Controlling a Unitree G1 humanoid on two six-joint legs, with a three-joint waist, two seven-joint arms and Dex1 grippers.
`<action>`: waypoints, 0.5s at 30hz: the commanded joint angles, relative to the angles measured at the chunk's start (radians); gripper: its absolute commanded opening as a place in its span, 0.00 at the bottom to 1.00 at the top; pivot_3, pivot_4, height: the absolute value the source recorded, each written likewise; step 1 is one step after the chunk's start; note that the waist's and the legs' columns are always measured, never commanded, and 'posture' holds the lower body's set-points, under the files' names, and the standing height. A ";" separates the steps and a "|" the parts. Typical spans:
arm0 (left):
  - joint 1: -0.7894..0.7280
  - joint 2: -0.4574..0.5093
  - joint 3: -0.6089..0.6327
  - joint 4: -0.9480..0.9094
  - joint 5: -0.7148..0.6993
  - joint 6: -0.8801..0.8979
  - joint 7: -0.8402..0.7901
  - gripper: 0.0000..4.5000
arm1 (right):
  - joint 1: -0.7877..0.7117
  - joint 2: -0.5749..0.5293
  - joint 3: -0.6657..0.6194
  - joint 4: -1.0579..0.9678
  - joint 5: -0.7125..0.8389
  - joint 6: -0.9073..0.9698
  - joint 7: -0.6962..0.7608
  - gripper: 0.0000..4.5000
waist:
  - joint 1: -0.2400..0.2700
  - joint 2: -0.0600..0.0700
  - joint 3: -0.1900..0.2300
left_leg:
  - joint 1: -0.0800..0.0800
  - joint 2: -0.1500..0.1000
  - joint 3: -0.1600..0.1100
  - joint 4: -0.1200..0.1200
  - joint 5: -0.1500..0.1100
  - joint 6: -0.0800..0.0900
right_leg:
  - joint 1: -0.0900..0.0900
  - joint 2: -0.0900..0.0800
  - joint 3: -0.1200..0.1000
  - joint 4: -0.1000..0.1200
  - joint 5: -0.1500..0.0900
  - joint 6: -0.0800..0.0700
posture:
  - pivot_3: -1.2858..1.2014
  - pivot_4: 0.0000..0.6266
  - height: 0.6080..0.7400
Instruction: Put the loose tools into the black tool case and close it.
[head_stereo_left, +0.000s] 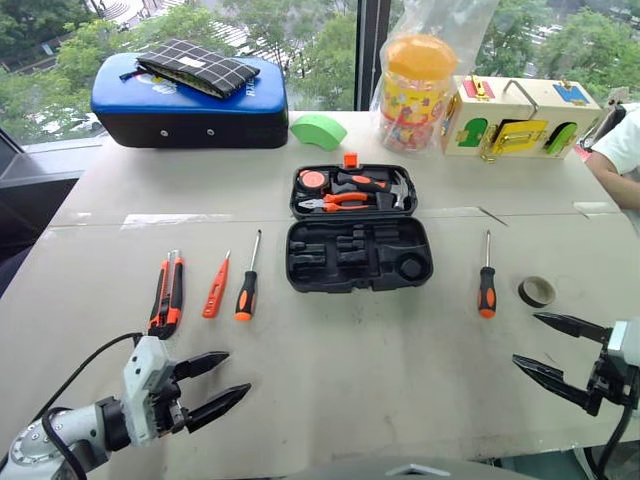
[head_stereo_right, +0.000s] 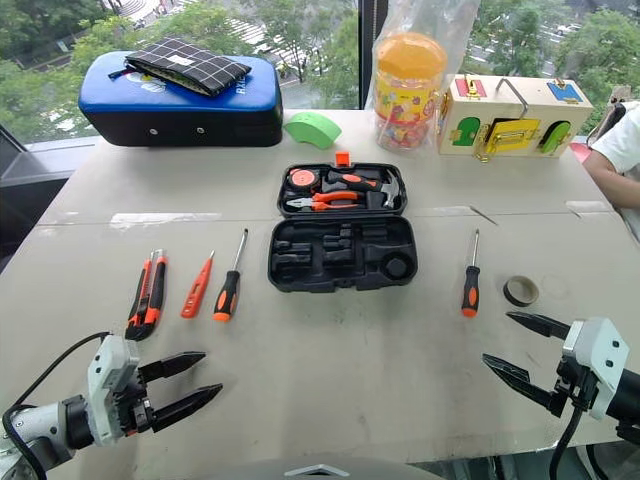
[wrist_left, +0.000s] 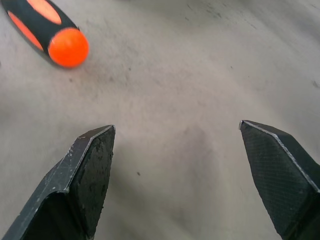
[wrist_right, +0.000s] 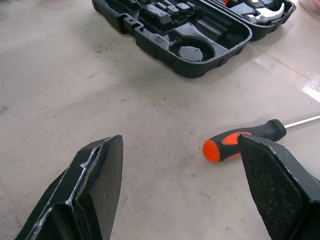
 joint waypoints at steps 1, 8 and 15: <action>-0.024 -0.071 0.033 -0.028 -0.024 -0.023 0.097 0.90 | -0.028 0.004 0.000 -0.006 0.015 -0.030 -0.001 0.81 | -0.002 0.000 0.000 | 0.000 0.000 0.000 0.000 0.000 0.000 | 0.000 0.000 0.000 0.000 0.000 0.000 | 0.52 0.24 1.00; -0.163 -0.269 0.051 -0.210 -0.032 0.172 0.595 0.90 | -0.147 -0.017 0.062 -0.091 0.111 0.036 -0.027 0.81 | 0.002 -0.001 -0.001 | 0.000 0.001 -0.001 0.003 0.000 0.001 | 0.001 0.001 -0.002 0.002 0.000 0.000 | 0.52 0.24 1.00; -0.320 -0.304 -0.117 -0.347 0.029 0.452 0.927 0.90 | -0.208 -0.043 0.095 -0.145 0.143 0.085 -0.061 0.81 | 0.023 -0.002 -0.002 | 0.000 0.000 -0.001 0.005 0.002 0.003 | 0.001 0.002 -0.002 0.002 0.001 0.000 | 0.52 0.24 1.00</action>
